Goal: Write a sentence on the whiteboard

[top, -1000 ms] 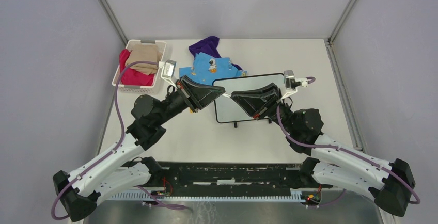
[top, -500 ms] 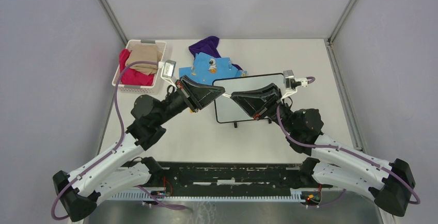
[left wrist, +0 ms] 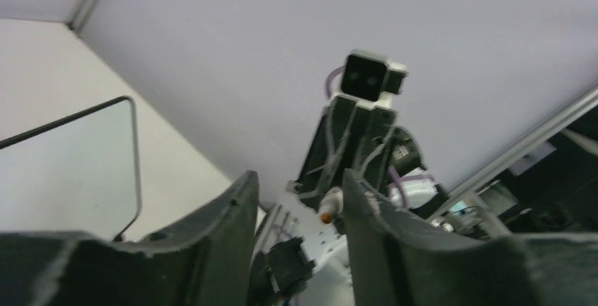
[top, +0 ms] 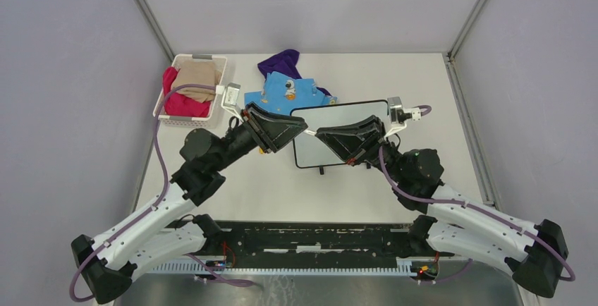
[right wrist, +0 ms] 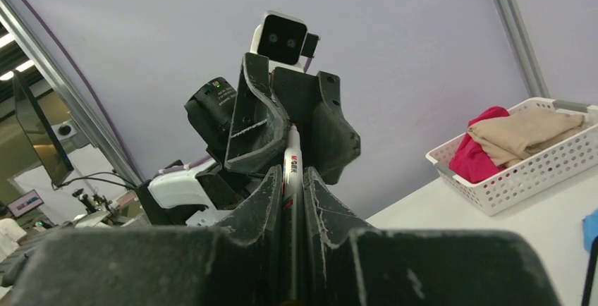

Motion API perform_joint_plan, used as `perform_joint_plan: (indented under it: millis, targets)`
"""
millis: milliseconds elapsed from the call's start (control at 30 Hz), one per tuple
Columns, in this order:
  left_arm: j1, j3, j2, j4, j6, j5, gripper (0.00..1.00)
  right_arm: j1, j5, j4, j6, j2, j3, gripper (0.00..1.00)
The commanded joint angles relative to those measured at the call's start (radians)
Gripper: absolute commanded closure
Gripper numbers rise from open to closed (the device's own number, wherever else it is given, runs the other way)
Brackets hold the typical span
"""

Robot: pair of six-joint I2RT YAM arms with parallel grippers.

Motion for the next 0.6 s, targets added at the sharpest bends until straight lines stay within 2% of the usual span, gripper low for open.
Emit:
perform_joint_plan:
  millis: [0, 100, 233, 467, 567]
  targets:
    - [0.005, 0.052, -0.040, -0.125, 0.124, -0.062, 0.41, 0.003, 0.068, -0.143, -0.145, -0.099, 0.048, 1.00]
    - [0.005, 0.093, -0.093, -0.246, 0.205, -0.127, 0.33, 0.002, 0.213, -0.359, -0.288, -0.167, 0.080, 1.00]
    - [0.007, 0.135, -0.168, -0.398, 0.340, -0.251, 0.30, 0.001, 0.393, -0.654, -0.477, -0.185, 0.170, 1.00]
    - [0.006, 0.137, -0.208, -0.631, 0.597, -0.433, 0.29, 0.032, 0.656, -0.805, -0.653, -0.167, 0.221, 1.00]
    - [0.007, 0.130, -0.179, -0.694, 0.632, -0.506, 0.28, 0.067, 0.776, -0.823, -0.717, -0.133, 0.240, 1.00]
